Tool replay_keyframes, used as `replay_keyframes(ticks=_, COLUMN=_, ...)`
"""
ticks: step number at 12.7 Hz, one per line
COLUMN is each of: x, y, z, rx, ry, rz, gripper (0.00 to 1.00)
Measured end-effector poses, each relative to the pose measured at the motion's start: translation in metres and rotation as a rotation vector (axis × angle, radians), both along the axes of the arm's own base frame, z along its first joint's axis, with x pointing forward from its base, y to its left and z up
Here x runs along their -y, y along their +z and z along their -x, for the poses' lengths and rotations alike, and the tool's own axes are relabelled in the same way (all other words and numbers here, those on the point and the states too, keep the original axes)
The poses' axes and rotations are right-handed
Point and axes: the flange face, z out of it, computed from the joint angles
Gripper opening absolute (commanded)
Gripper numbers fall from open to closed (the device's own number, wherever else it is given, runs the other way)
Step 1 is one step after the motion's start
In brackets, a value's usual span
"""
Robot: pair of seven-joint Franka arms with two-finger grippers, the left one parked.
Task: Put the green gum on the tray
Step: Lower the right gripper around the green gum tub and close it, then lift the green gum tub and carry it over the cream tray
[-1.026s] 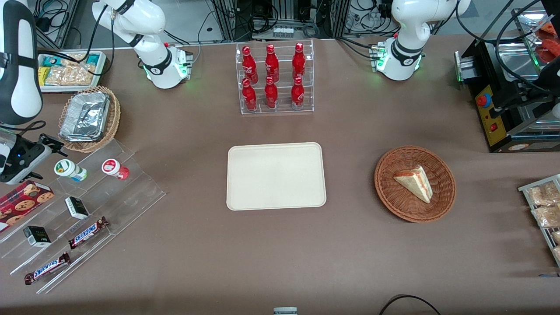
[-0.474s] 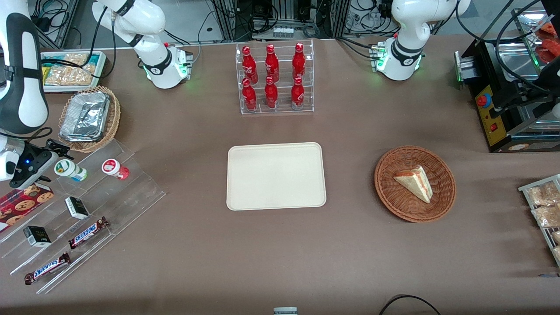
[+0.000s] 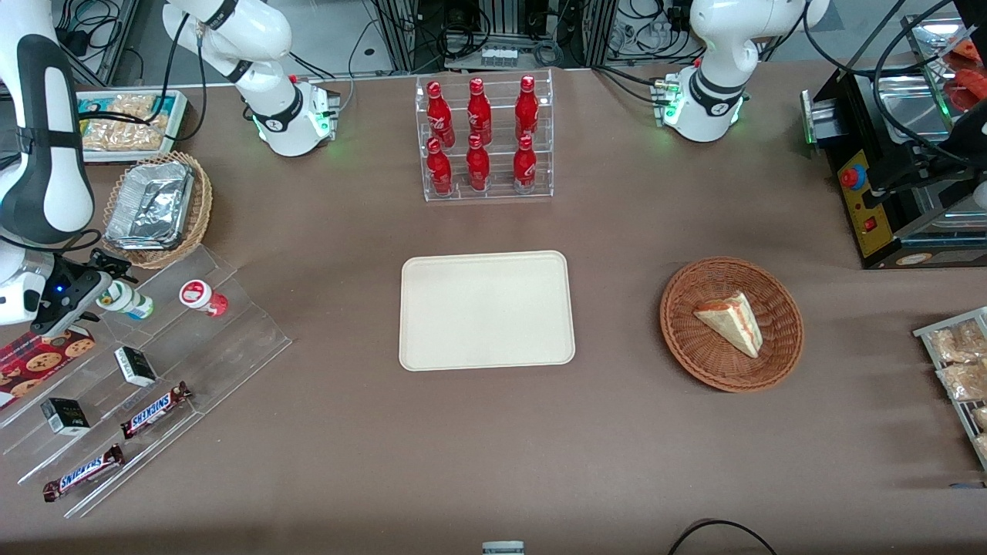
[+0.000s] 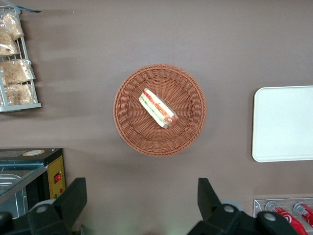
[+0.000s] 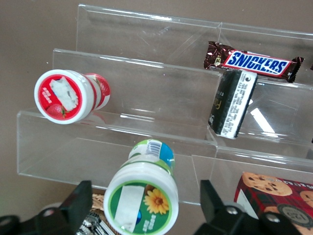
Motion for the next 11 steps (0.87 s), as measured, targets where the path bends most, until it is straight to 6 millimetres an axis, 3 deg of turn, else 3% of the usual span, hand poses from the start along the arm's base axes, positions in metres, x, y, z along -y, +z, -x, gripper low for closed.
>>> replay_keyframes(ticks=1, x=0.0004, y=-0.0004, z=0.0002, rx=0.000, ry=0.001, rz=0.000, gripper=0.19)
replay_keyframes(ticks=2, x=0.0008, y=-0.0006, z=0.0004, rx=-0.001, ry=0.008, rz=-0.001, gripper=0.02)
replay_keyframes(ticks=11, x=-0.0019, y=0.0031, z=-0.0010, rx=-0.001, ry=0.022, rz=-0.002, gripper=0.00)
